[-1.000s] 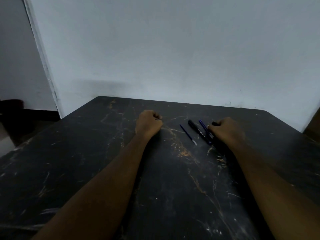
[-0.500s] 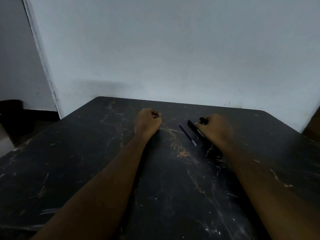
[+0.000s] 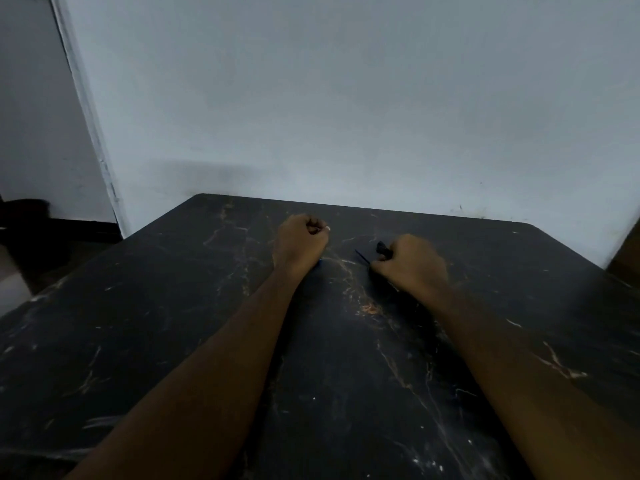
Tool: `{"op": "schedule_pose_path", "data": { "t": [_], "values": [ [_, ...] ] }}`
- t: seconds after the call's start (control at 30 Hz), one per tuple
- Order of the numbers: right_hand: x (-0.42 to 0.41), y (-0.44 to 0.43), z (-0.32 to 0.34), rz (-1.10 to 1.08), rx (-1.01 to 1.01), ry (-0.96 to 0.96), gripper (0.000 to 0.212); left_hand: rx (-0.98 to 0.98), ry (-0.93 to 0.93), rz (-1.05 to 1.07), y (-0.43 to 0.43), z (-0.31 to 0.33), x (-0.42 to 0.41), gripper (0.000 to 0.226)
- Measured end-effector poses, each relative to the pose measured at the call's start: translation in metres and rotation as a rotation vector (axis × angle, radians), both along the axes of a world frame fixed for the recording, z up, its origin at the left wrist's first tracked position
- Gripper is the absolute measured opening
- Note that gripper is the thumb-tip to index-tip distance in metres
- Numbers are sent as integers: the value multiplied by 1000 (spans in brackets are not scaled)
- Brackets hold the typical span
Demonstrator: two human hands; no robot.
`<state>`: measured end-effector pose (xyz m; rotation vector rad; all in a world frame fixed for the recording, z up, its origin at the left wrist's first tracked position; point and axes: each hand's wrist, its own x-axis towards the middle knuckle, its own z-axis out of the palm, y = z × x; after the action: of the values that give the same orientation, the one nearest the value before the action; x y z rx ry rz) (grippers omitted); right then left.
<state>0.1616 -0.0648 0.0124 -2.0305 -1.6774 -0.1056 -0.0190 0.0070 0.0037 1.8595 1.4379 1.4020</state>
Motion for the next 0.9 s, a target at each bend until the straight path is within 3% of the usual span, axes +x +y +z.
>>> {"op": "schedule_pose_path", "data": {
  "t": [0.23,0.4,0.67,0.9],
  "values": [
    [-4,-2,3,226,288,406,41,-90,-196,-68,-6,9,9,41],
    [-14,-3,4,328,394,458,46,-215,-389,-319,-10,15,13,28],
    [-13,-1,3,375,392,478,38,-156,-441,-473,-12,13,15,14],
    [-12,0,1,278,391,437,39,-137,-631,-308,-6,17,8,16]
  ]
}}
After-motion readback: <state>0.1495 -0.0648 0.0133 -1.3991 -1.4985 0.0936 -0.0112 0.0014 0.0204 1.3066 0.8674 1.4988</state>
